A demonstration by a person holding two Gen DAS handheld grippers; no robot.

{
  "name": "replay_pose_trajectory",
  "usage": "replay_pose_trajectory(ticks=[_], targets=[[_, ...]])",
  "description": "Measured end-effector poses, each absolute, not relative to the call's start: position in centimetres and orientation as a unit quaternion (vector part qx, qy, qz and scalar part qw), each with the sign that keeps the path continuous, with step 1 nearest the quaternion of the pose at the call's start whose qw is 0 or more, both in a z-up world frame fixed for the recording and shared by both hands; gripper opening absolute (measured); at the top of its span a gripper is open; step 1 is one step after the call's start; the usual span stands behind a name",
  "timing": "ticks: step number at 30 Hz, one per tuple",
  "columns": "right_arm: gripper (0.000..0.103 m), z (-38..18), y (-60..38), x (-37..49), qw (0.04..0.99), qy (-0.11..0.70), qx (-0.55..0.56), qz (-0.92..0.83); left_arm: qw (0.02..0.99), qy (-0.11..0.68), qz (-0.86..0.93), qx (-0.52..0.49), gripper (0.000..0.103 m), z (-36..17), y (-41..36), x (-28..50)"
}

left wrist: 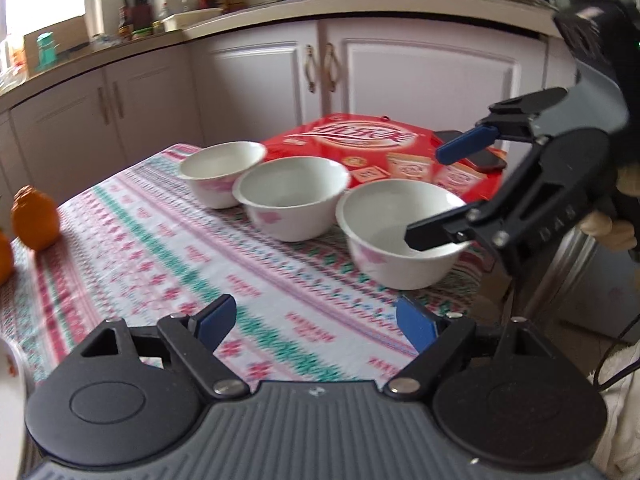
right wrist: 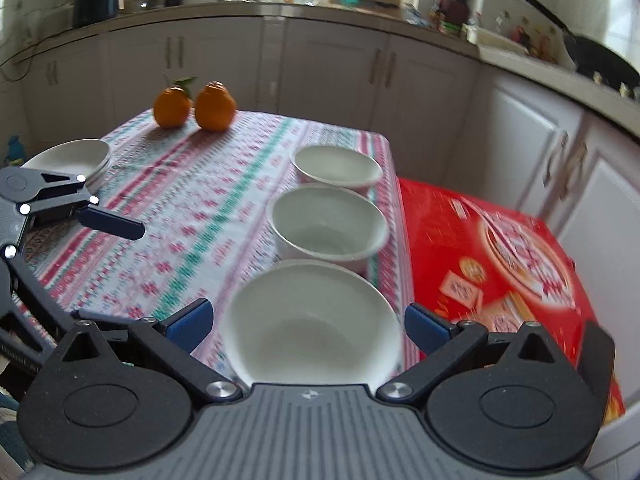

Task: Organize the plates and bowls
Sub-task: 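Move the right gripper to a white bowl and close on its rim, then lift the white bowl with the right gripper and carry it across the table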

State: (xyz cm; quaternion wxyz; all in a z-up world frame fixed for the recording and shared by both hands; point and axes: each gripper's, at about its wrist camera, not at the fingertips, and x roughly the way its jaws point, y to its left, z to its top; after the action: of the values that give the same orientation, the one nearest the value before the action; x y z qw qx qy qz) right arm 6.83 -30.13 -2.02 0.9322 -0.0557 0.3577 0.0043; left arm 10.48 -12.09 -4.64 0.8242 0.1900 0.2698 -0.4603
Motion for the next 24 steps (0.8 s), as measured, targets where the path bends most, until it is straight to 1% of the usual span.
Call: replay_pose_trajectory(ticks=[7, 16, 20, 22, 24], targets=[[0.103, -3.0, -33.1, 7.3, 0.929, 0.370, 0.015, 0.012, 0.807, 0.269, -0.493, 0.183, 0.087, -5.6, -14.8, 9.5], [0.100, -4.0, -35.0, 8.1, 0.922, 0.384, 0.046, 0.025, 0.796, 0.270, -0.513, 0.171, 0.086, -6.4, -17.3, 9.5], [0.094, -4.1, -35.8, 8.5, 0.917, 0.392, 0.061, 0.034, 0.795, 0.274, -0.515, 0.166, 0.084, -6.8, -17.7, 9.7], [0.093, -4.3, -35.9, 8.7, 0.915, 0.396, 0.066, 0.040, 0.796, 0.274, -0.515, 0.162, 0.084, -6.8, -17.8, 9.7], [0.088, -4.4, -35.8, 8.9, 0.912, 0.401, 0.068, 0.046, 0.796, 0.273, -0.517, 0.159, 0.083, -6.7, -17.8, 9.8]])
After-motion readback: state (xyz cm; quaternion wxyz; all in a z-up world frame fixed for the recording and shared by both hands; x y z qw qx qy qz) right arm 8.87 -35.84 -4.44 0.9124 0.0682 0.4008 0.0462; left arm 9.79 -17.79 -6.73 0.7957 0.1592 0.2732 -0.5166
